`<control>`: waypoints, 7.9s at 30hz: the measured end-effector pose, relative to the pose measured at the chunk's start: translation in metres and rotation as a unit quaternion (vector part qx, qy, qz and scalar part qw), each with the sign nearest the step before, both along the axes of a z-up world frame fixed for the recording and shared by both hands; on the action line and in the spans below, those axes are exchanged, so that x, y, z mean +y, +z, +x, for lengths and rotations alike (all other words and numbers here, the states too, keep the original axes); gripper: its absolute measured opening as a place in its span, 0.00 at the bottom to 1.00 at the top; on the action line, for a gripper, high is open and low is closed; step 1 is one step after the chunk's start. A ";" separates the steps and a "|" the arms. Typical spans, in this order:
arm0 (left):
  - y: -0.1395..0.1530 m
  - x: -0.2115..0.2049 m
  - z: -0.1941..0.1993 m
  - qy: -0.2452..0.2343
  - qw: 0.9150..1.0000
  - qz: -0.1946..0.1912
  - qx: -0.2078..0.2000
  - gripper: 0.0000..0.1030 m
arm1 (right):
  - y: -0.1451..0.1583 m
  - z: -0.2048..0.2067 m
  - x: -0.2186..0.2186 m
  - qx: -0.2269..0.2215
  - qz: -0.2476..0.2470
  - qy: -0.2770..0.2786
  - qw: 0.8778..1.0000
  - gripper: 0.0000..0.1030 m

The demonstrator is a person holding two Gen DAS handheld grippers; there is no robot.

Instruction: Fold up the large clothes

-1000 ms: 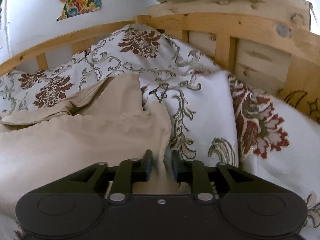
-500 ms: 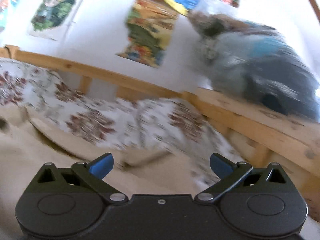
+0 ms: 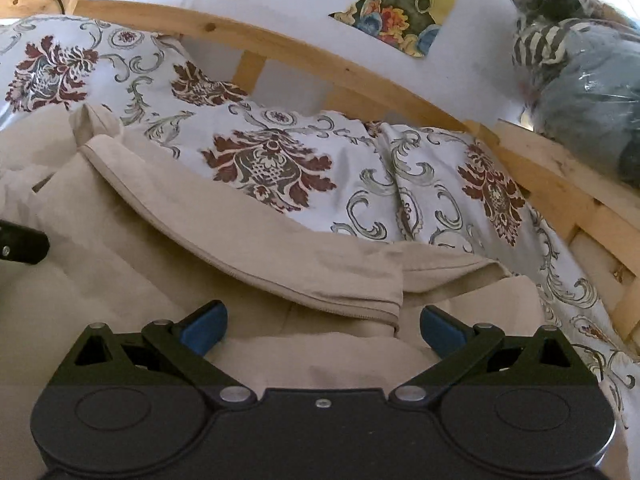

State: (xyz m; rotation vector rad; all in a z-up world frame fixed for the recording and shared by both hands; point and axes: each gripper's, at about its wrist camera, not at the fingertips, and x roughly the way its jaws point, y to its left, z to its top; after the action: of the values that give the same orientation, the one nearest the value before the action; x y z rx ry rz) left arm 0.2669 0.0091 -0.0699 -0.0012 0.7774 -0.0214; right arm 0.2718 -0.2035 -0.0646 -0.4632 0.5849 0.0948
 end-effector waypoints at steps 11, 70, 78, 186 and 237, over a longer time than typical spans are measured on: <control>0.003 0.008 -0.004 0.009 1.000 -0.016 -0.003 1.00 | 0.038 -0.039 -0.031 -0.028 0.038 0.014 0.999 0.99; 0.058 0.125 -0.187 0.255 0.929 -0.263 -0.054 0.01 | 0.100 -0.207 -0.182 0.094 0.451 -0.309 0.832 0.00; 0.028 0.133 -0.186 0.264 0.912 -0.314 -0.029 0.52 | 0.087 -0.200 -0.178 0.108 0.418 -0.343 0.834 0.30; 0.120 -0.164 -0.111 -0.275 0.961 0.001 -0.026 0.00 | 0.081 -0.096 -0.244 0.210 0.708 -0.007 0.674 1.00; 0.103 -0.179 -0.145 -0.339 0.928 -0.155 0.001 0.49 | 0.054 -0.067 -0.245 0.103 0.421 -0.103 0.895 0.10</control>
State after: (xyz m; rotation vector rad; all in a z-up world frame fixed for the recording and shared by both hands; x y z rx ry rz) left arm 0.1220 -0.1694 0.0329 -0.0327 0.7382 -0.8042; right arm 0.2048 -0.4485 -0.0107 0.4616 0.7342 0.1851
